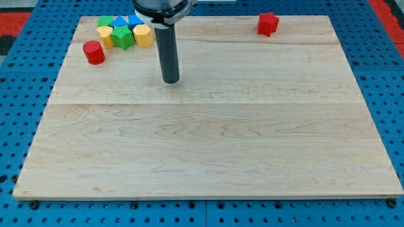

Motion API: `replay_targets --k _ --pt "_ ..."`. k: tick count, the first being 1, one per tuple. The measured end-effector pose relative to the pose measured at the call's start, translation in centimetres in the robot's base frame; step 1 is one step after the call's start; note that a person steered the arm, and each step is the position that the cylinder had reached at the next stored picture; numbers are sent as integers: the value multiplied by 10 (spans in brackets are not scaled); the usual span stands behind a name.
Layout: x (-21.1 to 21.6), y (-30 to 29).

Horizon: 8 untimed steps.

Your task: Push the arm towards the top center of the board

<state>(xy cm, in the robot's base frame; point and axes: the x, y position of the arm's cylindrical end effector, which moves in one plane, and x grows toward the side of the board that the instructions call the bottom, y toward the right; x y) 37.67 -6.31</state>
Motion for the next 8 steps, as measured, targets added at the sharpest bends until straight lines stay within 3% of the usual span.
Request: replay_targets --k 3,8 --pt "-104 12" --pt "-101 38"
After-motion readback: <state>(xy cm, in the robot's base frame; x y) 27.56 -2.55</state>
